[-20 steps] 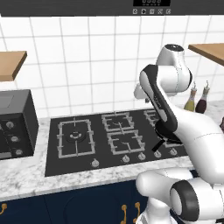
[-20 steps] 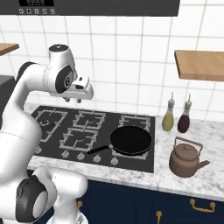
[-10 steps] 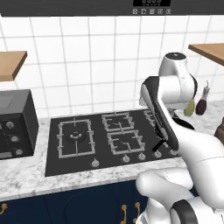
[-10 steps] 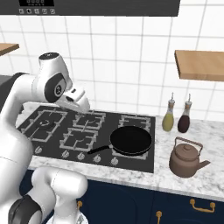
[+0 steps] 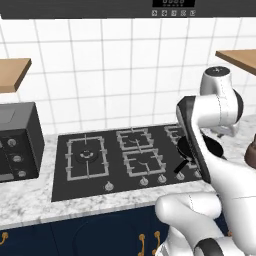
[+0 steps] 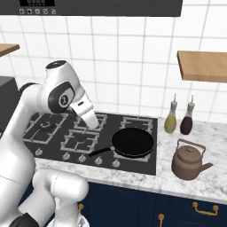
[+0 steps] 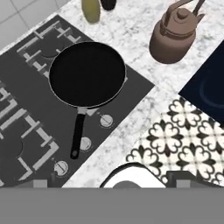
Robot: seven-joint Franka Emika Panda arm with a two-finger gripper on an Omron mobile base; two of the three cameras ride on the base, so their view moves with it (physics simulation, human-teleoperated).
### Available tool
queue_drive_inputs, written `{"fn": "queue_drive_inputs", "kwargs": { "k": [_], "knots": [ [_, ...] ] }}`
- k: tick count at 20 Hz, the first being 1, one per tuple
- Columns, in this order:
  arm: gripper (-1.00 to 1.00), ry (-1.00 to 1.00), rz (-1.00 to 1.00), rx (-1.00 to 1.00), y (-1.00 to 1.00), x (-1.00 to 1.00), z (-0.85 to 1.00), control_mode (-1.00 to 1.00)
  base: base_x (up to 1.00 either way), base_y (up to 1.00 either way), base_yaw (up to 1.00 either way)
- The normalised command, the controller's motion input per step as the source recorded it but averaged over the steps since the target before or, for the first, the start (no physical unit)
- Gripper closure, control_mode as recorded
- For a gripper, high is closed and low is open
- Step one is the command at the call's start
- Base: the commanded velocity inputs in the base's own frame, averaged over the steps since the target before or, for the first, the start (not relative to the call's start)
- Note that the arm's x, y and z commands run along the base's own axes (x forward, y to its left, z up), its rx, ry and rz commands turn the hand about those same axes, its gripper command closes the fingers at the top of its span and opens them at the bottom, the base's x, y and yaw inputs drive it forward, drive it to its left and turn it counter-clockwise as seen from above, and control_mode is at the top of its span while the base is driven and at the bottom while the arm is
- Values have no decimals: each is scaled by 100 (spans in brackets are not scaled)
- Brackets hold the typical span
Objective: Pick the kettle from the counter and place it on a stove burner. Then turn the burner on.
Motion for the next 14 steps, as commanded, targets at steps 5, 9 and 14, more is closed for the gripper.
{"fn": "queue_drive_inputs", "kwargs": {
  "k": [5, 9, 14],
  "knots": [
    [-100, -2, -27, 3, -96, 6, -40, -100, 0, 0, 0],
    [-100, 0, -22, 0, -62, 13, -42, -100, 0, 0, 0],
    [-100, -9, -24, 7, -85, 3, 12, -100, 0, 0, 0]
  ]
}}
